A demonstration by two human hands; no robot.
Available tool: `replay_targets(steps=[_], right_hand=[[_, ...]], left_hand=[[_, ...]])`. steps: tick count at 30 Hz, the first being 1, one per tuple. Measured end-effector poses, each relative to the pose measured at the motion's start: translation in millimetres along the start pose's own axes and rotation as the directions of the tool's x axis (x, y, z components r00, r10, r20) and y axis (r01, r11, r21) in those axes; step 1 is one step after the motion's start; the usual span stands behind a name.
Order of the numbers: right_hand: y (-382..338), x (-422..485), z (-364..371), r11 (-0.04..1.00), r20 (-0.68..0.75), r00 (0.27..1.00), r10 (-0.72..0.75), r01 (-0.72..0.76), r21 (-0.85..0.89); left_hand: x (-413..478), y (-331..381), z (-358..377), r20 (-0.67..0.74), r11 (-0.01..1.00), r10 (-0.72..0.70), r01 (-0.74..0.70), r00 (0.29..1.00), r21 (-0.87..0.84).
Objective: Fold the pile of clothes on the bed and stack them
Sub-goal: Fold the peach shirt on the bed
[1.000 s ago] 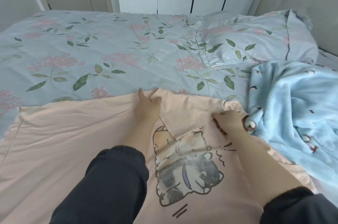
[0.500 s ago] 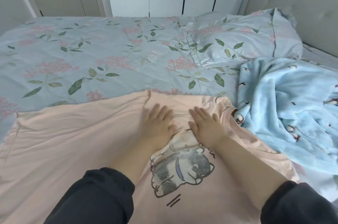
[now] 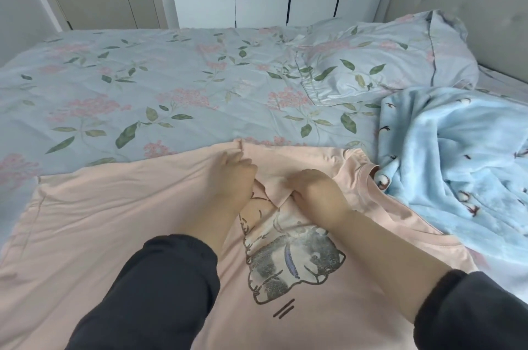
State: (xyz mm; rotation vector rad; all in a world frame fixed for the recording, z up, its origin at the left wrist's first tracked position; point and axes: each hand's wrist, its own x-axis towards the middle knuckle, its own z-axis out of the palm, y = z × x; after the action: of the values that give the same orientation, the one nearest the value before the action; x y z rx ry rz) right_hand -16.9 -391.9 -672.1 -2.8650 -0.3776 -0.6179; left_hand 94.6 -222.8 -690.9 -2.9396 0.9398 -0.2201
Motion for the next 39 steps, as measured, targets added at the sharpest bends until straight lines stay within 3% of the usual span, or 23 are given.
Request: replay_targets(steps=[2, 4, 6, 9, 11, 13, 20, 27, 33, 35, 37, 39], right_hand=[[2.6, -7.5, -8.9, 0.982, 0.022, 0.997, 0.072, -0.074, 0.172], [5.3, -16.0, -20.1, 0.972, 0.119, 0.993, 0.005, -0.033, 0.234], [5.4, -16.9, -25.8, 0.963, 0.178, 0.983, 0.053, -0.098, 0.252], [5.3, -10.8, -16.8, 0.965, 0.116, 0.976, 0.183, -0.201, 0.171], [3.2, -15.8, -3.3, 0.976, 0.296, 0.941, 0.166, -0.2, 0.09], [2.8, -30.3, 7.6, 0.975, 0.401, 0.901, 0.167, -0.211, 0.07], [-6.1, -70.1, -6.3, 0.969, 0.456, 0.861, 0.226, -0.247, -0.013], [-9.8, -130.5, -42.0, 0.973, 0.368, 0.903, 0.22, -0.229, -0.022], [9.7, -200.8, -82.7, 0.912, 0.298, 0.87, 0.393, -0.411, -0.003], [17.2, -220.3, -96.7, 0.874, 0.203, 0.854, 0.479, -0.486, -0.017], [22.0, -236.4, -109.6, 0.768, 0.081, 0.764, 0.641, -0.638, -0.053], [25.1, -250.3, -121.8, 0.539, 0.06, 0.538, 0.841, -0.842, 0.006]], left_hand=[[3.1, -7.3, -1.9, 0.029, 0.992, 0.072, -0.074, 0.997, 0.1], [3.7, -14.8, -3.9, 0.039, 0.985, 0.106, -0.11, 0.994, 0.131], [4.1, -16.9, -7.7, -0.016, 0.996, 0.082, -0.081, 0.997, 0.039], [3.5, -0.9, -9.0, -0.122, 0.965, 0.091, -0.117, 0.988, -0.235], [-2.9, 13.4, -4.0, -0.003, 0.945, 0.137, -0.131, 0.991, -0.298], [-16.2, 20.1, 5.9, 0.155, 0.963, 0.165, -0.126, 0.974, -0.237], [-70.4, 45.2, -1.4, 0.272, 0.971, 0.093, -0.028, 0.958, -0.237], [-123.5, 109.1, -26.3, 0.279, 0.973, 0.0, 0.064, 0.96, -0.221], [-157.4, 183.5, -33.0, 0.269, 0.969, 0.016, 0.051, 0.963, -0.242], [-166.5, 207.0, -35.3, 0.257, 0.965, 0.076, -0.006, 0.963, -0.26], [-175.5, 227.9, -38.4, 0.264, 0.96, 0.134, -0.06, 0.955, -0.274], [-183.1, 241.2, -40.8, 0.272, 0.959, 0.185, -0.114, 0.944, -0.258]])
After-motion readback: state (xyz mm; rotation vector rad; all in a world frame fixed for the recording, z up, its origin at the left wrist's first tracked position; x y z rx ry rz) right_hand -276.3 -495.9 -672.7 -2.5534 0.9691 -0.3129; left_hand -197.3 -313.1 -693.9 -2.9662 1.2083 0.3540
